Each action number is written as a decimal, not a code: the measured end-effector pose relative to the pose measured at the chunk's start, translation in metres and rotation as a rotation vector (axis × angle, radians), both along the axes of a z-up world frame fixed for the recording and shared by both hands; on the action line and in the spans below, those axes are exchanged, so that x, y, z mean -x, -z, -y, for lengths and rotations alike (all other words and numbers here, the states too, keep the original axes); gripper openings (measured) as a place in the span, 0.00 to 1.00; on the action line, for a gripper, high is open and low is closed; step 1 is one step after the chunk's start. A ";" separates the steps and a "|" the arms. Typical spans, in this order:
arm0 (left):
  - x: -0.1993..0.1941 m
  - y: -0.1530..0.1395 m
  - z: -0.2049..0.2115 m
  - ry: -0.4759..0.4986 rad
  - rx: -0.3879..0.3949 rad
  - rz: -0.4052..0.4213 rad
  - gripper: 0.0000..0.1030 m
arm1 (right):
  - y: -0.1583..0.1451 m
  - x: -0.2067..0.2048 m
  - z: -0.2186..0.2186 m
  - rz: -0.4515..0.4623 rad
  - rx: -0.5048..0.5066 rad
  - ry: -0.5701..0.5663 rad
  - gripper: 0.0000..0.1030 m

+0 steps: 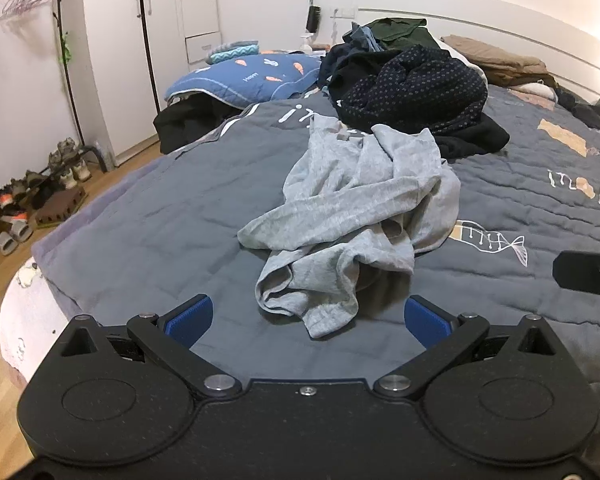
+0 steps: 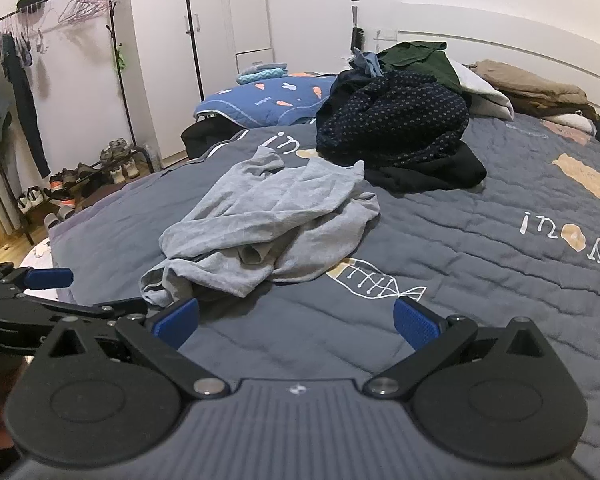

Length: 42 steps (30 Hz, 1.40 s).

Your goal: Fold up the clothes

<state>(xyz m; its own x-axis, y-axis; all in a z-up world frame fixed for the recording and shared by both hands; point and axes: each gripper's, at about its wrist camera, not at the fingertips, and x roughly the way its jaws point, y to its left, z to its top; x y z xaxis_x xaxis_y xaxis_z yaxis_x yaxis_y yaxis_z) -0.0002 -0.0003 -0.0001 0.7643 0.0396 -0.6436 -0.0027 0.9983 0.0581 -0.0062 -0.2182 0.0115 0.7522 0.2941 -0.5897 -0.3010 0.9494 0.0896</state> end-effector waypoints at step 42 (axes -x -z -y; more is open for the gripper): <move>0.001 0.004 0.003 0.016 -0.019 -0.004 1.00 | -0.001 0.000 0.000 -0.019 -0.039 0.004 1.00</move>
<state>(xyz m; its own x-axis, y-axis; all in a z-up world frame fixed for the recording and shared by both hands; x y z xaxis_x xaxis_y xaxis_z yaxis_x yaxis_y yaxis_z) -0.0015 -0.0032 -0.0039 0.7625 0.0396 -0.6458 0.0130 0.9970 0.0766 -0.0065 -0.2183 0.0126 0.7422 0.3145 -0.5918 -0.2954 0.9462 0.1323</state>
